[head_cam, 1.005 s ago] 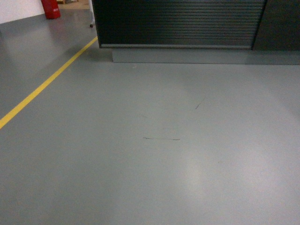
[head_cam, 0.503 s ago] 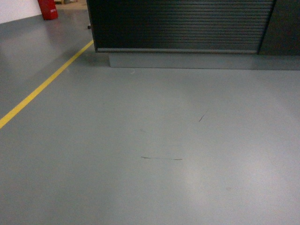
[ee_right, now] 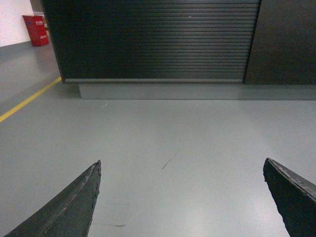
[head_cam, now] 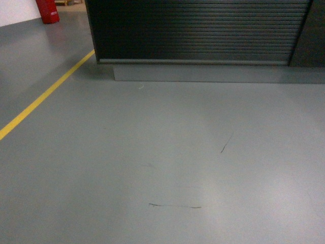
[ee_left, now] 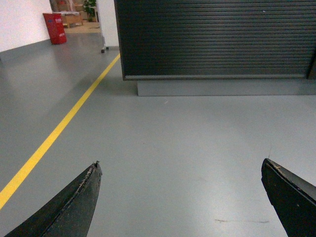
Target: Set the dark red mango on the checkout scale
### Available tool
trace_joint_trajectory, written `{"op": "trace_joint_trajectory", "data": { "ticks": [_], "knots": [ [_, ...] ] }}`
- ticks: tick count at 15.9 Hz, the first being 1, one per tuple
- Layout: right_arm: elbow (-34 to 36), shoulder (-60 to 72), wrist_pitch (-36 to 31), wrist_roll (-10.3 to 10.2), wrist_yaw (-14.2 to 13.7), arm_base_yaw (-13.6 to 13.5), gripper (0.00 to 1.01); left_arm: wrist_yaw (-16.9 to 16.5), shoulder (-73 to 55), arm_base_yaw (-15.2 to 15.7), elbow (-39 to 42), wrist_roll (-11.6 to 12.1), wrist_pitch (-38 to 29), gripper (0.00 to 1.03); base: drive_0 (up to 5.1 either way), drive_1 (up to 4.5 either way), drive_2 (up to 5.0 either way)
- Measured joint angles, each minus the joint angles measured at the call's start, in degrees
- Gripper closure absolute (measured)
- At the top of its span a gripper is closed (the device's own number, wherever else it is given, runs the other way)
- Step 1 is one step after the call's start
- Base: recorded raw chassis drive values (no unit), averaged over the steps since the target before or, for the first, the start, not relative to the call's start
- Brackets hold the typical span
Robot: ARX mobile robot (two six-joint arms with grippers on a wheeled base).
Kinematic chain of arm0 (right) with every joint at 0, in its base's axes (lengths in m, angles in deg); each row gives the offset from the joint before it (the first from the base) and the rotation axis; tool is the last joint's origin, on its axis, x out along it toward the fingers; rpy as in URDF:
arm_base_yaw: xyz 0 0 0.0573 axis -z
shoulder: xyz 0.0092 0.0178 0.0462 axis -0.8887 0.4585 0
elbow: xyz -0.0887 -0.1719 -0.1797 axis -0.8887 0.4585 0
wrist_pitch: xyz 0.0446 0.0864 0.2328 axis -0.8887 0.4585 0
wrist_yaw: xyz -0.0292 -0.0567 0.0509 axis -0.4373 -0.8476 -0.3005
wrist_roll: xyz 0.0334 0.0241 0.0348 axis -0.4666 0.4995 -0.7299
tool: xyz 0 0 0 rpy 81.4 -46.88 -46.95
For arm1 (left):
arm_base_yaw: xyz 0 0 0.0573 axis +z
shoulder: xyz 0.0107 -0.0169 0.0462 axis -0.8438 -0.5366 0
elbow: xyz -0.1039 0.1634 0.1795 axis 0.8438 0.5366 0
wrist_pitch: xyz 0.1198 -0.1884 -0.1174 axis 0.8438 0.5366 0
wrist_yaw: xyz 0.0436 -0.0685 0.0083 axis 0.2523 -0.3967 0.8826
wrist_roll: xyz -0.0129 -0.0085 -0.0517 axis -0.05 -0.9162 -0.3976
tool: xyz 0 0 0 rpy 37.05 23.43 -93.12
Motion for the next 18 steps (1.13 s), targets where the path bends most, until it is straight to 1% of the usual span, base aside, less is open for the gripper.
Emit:
{"op": "trace_joint_trajectory", "data": {
  "ticks": [18],
  "knots": [
    [0.0,0.0,0.0,0.0,0.0,0.0,0.03,0.0,0.0,0.0,0.0,0.0,-0.2,0.05,0.0,4.31,-4.3]
  ]
}}
